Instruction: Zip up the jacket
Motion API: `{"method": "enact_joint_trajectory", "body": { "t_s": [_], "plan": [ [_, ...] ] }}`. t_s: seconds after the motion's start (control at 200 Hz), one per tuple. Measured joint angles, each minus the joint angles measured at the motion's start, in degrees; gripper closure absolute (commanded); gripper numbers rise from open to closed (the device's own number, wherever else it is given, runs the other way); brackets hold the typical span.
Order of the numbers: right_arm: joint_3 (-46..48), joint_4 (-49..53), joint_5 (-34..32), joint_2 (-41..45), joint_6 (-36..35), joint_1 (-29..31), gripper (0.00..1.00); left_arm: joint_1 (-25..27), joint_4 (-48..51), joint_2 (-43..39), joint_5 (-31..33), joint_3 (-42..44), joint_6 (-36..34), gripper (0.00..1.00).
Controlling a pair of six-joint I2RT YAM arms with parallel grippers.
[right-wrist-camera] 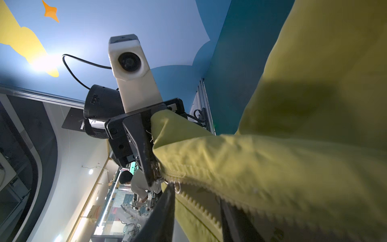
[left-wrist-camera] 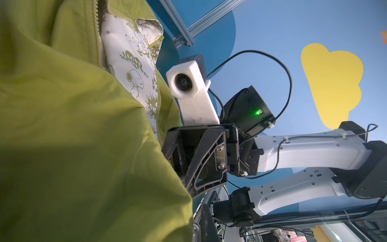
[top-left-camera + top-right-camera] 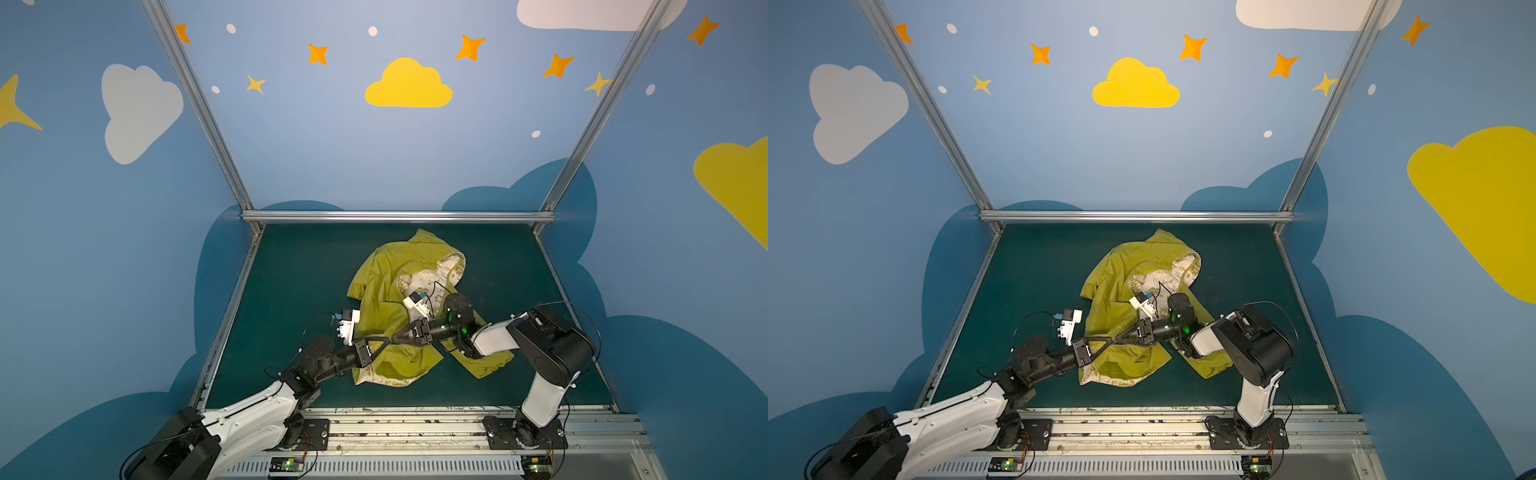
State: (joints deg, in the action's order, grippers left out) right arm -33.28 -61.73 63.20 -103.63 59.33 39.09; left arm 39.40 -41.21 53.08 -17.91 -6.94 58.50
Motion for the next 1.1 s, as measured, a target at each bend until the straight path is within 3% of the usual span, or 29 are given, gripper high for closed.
{"method": "enact_joint_trajectory", "body": {
  "t_s": [0.26, 0.871, 1.101],
  "plan": [
    [0.2, -5.4, 0.5, -0.4, 3.2, 0.7, 0.68, 0.0, 0.0, 0.5, 0.1, 0.0, 0.0, 0.97],
    [0.1, -6.6, 1.2, -0.7, 3.7, 2.5, 0.7, -1.2, 0.0, 1.1, 0.1, 0.0, 0.0, 0.97],
    [-0.3, -7.8, 1.6, -1.4, 4.3, 3.0, 0.76, -1.3, 0.5, 0.7, 0.1, 0.0, 0.0, 0.97]
  ]
}}
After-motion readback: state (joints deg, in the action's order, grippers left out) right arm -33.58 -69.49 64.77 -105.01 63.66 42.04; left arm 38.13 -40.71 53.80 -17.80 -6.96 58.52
